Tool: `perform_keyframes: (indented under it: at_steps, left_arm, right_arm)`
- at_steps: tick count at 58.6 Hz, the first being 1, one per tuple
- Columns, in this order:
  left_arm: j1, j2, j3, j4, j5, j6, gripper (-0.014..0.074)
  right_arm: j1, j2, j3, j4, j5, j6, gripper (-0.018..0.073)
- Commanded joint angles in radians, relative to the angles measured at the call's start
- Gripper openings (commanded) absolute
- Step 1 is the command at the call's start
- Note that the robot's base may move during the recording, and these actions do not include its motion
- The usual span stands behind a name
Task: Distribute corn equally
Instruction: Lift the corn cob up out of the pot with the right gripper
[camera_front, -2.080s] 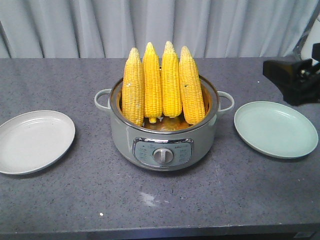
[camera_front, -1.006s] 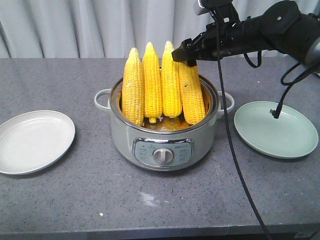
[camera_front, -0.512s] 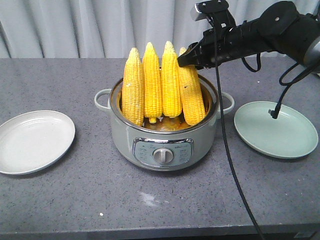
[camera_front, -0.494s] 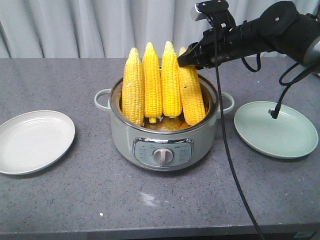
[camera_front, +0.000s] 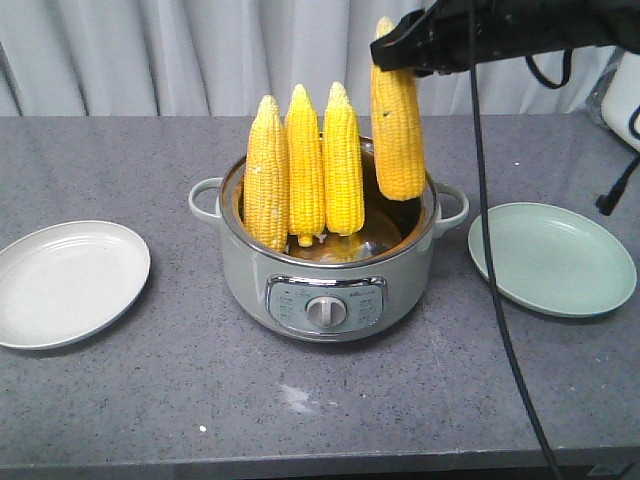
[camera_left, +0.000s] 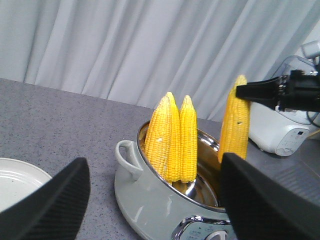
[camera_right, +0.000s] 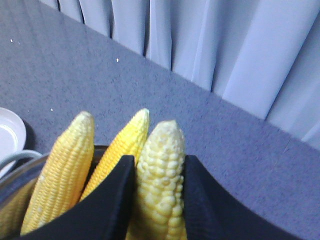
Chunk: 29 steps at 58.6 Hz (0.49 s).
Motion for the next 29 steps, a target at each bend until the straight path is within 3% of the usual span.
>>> perform_keyframes:
  at_steps: [1, 8, 14, 23, 29]
  left_arm:
    - [0.001, 0.011, -0.032, -0.029, -0.043, 0.003, 0.0530]
    - [0.001, 0.011, -0.032, -0.029, -0.043, 0.003, 0.0530]
    - [0.001, 0.011, -0.032, -0.029, -0.043, 0.003, 0.0530]
    - [0.001, 0.011, -0.032, -0.029, -0.043, 0.004, 0.0530]
    - [0.001, 0.011, -0.032, -0.029, -0.043, 0.004, 0.0526]
  right_arm:
    - [-0.007, -0.127, -0.035, 0.033, -0.064, -0.003, -0.0006]
    - [-0.007, -0.226, -0.035, 0.000, -0.053, 0.011, -0.0006]
    - [-0.007, -0.293, -0.035, -0.096, -0.031, 0.073, -0.0006]
    - [-0.007, -0.379, -0.035, -0.372, 0.022, 0.265, -0.0006]
    - [-0.007, -0.408, -0.035, -0.623, 0.069, 0.422, -0.0006]
